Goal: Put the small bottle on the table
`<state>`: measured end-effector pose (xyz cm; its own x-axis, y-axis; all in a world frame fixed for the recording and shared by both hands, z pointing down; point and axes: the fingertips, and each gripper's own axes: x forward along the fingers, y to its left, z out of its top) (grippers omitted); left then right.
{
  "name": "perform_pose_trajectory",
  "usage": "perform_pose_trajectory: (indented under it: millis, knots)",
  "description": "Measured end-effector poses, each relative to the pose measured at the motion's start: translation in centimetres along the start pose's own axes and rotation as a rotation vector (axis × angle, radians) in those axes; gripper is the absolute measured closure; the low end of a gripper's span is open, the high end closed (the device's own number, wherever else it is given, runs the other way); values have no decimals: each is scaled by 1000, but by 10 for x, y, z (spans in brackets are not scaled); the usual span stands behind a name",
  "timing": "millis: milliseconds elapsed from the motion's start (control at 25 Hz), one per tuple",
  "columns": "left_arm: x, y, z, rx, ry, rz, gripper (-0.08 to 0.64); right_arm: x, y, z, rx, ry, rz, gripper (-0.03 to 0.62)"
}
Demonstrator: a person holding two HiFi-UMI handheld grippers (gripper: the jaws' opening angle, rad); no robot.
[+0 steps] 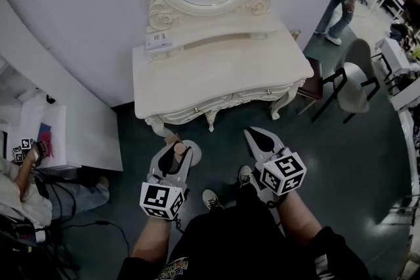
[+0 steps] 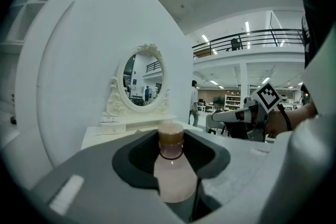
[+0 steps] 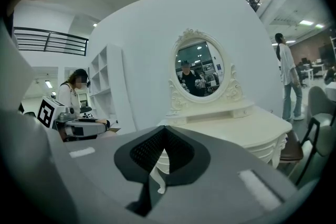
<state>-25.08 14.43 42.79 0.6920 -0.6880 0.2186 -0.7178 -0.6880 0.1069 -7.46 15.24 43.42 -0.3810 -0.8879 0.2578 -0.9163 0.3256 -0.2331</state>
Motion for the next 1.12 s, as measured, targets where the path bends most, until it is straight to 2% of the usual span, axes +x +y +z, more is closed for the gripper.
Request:
perform_pose_trajectory:
  millis: [1120]
  knots:
    - [86, -30, 25, -8, 3, 113, 420, 39, -91, 31, -10, 31, 148, 563]
